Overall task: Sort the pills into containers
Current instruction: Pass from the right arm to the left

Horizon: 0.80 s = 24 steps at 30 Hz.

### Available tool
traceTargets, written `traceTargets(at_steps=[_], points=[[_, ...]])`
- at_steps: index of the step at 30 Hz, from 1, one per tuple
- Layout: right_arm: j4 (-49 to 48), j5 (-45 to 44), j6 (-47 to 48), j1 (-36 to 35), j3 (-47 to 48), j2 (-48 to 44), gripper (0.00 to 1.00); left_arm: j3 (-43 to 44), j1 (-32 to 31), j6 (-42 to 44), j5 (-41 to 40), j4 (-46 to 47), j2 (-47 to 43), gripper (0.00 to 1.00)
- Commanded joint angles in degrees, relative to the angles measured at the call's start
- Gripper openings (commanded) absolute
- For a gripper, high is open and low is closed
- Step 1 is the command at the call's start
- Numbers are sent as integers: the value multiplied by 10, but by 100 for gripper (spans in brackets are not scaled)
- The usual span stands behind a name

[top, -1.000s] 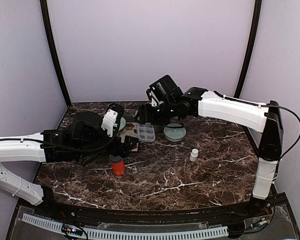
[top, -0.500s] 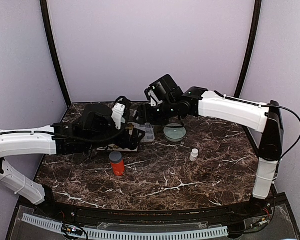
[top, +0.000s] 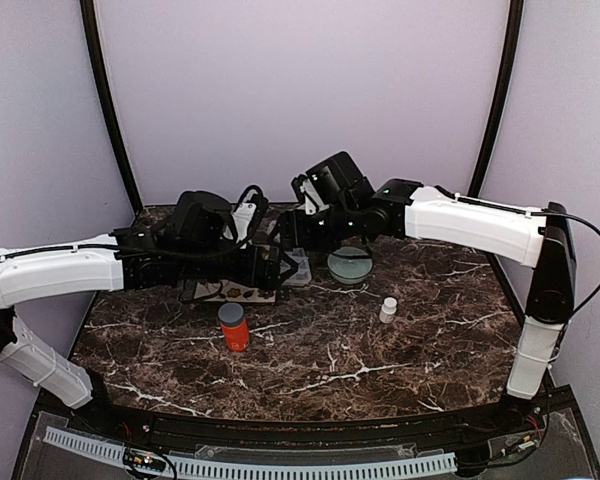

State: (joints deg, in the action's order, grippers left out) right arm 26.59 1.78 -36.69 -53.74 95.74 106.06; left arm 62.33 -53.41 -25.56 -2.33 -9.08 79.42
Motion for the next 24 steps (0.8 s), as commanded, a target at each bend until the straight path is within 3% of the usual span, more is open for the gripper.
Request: traceTargets(at_steps=[1,15,24], points=[[-31,7,1,-6,3,-16,55,25,6,-25,38,-27,2,93],[-43,20,-4,-7,9,-11,54,38,24,-68,64,-37,20,63],[-44,28,-3,-7,18,-2,54,35,34,-83,92,-26,34,52]])
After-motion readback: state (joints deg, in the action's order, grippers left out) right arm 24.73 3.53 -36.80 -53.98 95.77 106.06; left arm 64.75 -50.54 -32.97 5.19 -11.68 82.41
